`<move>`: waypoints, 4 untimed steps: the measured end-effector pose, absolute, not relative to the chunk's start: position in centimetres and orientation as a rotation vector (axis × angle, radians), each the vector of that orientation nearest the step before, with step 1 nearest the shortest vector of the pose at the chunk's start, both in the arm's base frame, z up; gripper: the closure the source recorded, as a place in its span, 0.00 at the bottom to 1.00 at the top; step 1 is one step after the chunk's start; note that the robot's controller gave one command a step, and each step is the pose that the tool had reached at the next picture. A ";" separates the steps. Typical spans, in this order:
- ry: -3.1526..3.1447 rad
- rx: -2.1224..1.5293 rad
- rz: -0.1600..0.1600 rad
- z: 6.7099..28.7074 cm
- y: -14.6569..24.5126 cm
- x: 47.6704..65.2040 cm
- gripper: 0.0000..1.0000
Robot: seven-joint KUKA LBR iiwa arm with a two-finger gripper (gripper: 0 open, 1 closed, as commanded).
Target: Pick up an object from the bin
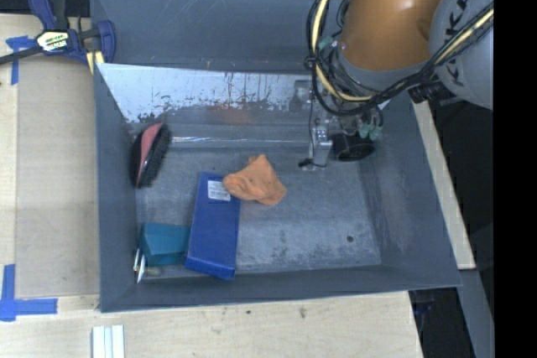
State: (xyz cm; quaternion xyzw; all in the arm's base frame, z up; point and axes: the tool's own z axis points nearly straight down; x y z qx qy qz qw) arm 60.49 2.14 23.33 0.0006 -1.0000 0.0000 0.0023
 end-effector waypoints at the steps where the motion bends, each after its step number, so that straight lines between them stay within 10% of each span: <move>1: -3.146 0.002 -0.001 23.9 2.1 60.6 0.00; 3: -3.141 -0.083 0.000 15.9 3.9 59.6 0.00; 4: -3.135 0.105 -0.001 20.6 1.3 58.5 0.00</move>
Offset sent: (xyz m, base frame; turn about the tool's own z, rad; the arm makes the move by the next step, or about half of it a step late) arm -0.0100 0.0195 -0.0985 0.0723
